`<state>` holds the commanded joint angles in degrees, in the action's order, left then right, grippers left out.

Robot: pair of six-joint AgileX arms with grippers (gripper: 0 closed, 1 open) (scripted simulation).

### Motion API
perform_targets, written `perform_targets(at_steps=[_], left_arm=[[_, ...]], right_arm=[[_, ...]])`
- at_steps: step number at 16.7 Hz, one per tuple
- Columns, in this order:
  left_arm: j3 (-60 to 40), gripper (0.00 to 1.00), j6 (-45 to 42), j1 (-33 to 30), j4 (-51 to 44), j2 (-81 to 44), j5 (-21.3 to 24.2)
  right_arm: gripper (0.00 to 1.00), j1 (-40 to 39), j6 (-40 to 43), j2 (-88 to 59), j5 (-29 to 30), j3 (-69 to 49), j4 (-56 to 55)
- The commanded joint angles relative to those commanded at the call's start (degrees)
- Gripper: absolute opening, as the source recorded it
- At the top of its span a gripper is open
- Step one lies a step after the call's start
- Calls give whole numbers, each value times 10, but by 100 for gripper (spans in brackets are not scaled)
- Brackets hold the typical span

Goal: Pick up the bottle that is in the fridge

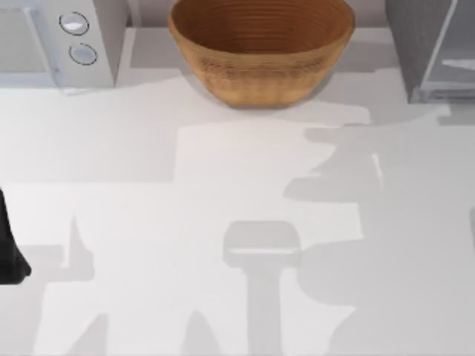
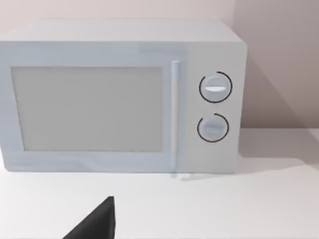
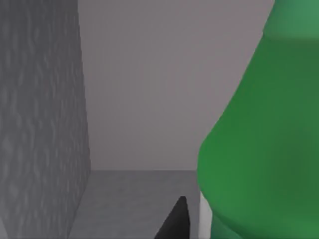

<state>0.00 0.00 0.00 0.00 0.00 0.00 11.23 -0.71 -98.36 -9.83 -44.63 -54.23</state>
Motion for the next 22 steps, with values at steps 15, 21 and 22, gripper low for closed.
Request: perform_targets(at_steps=[15,21,22], left_arm=[[0,100,0,0,0,0,0],[0,100,0,0,0,0,0],[0,100,0,0,0,0,0]], right_arm=[[0,-88,4,818,79,372,448],[0,-111,7,978,98,444,539],[0,-112,7,984,98,446,542]])
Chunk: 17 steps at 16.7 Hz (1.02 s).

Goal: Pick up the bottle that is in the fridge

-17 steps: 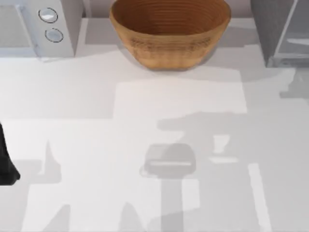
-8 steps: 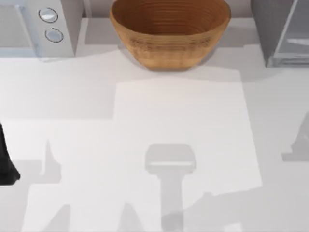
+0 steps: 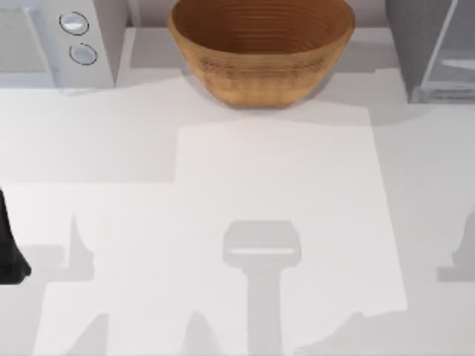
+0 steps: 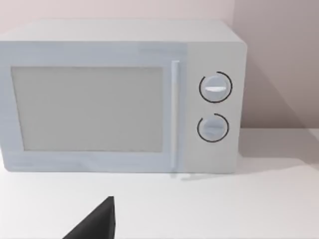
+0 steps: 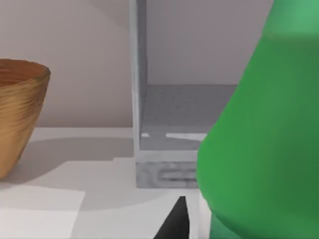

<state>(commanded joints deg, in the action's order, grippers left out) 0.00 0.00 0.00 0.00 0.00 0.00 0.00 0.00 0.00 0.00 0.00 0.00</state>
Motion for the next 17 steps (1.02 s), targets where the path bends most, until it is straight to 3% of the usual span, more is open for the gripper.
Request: perform_targets(at_steps=[5,8,12,17], left_arm=[[0,100,0,0,0,0,0],[0,100,0,0,0,0,0],[0,100,0,0,0,0,0],[0,100,0,0,0,0,0]], right_arm=[[0,2,-1,-3,-1,-1,-1],[0,-22,10,-28,28,-16,-37],[0,-108,30,-133,126,-49,-151],[0,-269,36,-371,297,-68,-328]])
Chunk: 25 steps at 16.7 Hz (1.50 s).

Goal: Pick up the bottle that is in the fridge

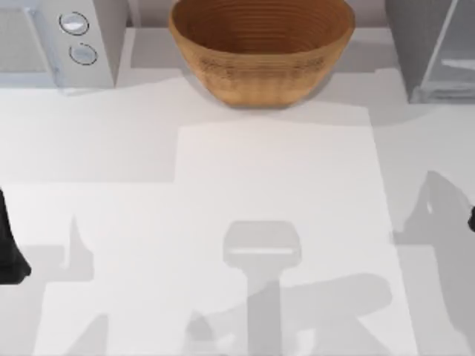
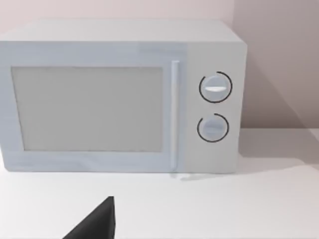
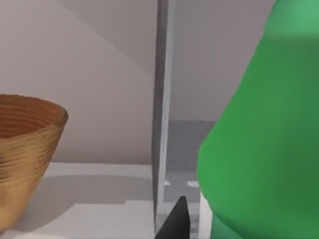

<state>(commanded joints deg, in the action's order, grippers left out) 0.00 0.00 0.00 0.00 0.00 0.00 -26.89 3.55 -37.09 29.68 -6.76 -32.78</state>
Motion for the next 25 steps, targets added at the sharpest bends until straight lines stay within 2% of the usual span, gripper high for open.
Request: perform_targets(at_steps=[7,12,15,19,22,25], left_arm=[[0,100,0,0,0,0,0],[0,100,0,0,0,0,0],[0,100,0,0,0,0,0],[0,100,0,0,0,0,0],[0,100,0,0,0,0,0],[0,100,0,0,0,0,0]], right_arm=[[0,-233,-24,-371,235,-8,-258],[0,-352,-52,-528,341,-42,-416],[0,-384,-63,-562,367,-57,-455],[0,-386,-63,-564,368,-58,-457],[0,-377,-62,-572,360,-57,-461],[0,-344,-56,-631,329,-70,-502]])
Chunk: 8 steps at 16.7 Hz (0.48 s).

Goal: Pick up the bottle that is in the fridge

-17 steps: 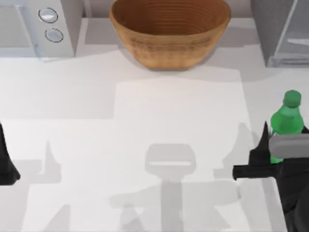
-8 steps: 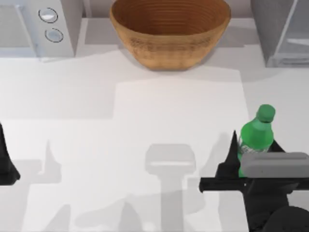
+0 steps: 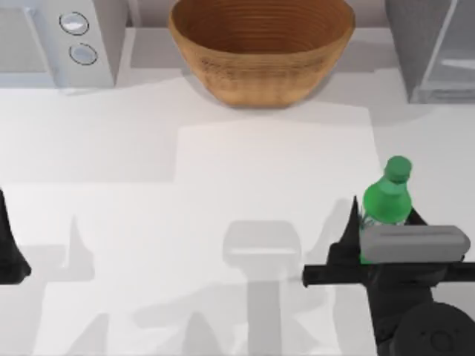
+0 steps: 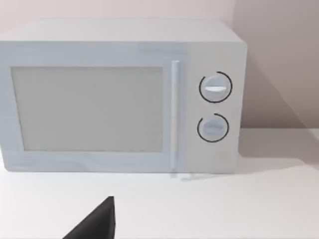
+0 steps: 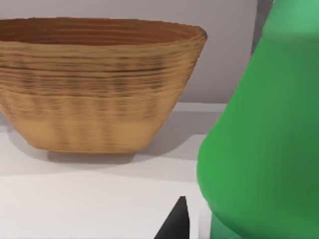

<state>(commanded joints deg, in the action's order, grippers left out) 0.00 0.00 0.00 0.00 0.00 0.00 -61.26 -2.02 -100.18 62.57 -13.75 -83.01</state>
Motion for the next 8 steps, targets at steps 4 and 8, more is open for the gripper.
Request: perform_targets(at_steps=[4,8], left_arm=[[0,100,0,0,0,0,0],[0,100,0,0,0,0,0]], right_arm=[[0,58,2,-101,-58,-31,-78],[0,79,2,-130,-79,-43,-106]])
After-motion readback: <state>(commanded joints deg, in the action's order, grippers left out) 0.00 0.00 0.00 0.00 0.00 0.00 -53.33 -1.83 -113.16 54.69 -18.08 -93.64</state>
